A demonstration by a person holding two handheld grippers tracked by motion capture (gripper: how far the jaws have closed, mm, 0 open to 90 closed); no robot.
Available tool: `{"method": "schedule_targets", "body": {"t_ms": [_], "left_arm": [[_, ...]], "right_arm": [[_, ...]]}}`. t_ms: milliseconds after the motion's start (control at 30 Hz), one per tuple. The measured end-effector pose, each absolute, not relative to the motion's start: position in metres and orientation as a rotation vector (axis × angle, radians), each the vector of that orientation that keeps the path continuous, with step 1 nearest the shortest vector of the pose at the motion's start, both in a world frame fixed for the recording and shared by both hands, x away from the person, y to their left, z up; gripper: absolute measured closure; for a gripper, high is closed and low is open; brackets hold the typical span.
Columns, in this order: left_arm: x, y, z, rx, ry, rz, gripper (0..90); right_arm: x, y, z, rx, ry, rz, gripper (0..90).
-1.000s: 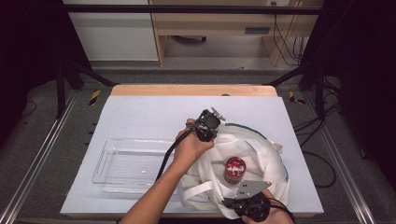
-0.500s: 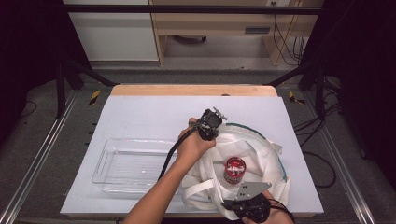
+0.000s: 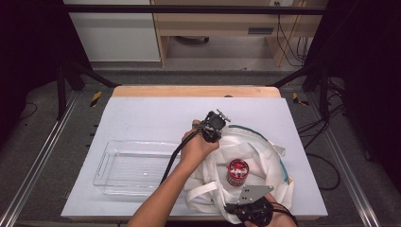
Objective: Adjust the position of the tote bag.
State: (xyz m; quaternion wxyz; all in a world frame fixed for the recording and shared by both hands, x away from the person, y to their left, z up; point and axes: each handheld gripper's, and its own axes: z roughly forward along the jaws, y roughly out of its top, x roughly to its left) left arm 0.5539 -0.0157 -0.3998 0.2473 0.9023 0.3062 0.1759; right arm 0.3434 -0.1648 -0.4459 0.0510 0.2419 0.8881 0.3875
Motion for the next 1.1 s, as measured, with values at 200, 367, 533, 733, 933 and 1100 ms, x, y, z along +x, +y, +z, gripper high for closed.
{"method": "schedule_targets", "body": {"t_ms": [200,367,533,733,933,1100], "left_arm": [[0.557,-0.018,-0.404,2.466,0.845,0.482,87.2],[0.559,-0.02,-0.406,2.471,0.85,0.478,87.1],[0.559,-0.024,-0.407,2.487,0.842,0.504,87.1],[0.561,-0.024,-0.402,2.473,0.846,0.507,87.1],[0.562,-0.027,-0.406,2.486,0.845,0.507,87.2],[0.563,-0.032,-0.41,2.503,0.838,0.525,87.1]], "right_arm": [[0.343,-0.164,-0.447,0.724,2.709,1.167,90.0],[0.343,-0.164,-0.448,0.725,2.716,1.169,90.0],[0.343,-0.163,-0.448,0.725,2.718,1.169,90.0],[0.344,-0.164,-0.448,0.732,2.706,1.179,90.0],[0.344,-0.164,-0.448,0.731,2.71,1.18,90.0],[0.343,-0.164,-0.449,0.731,2.711,1.176,90.0]]}}
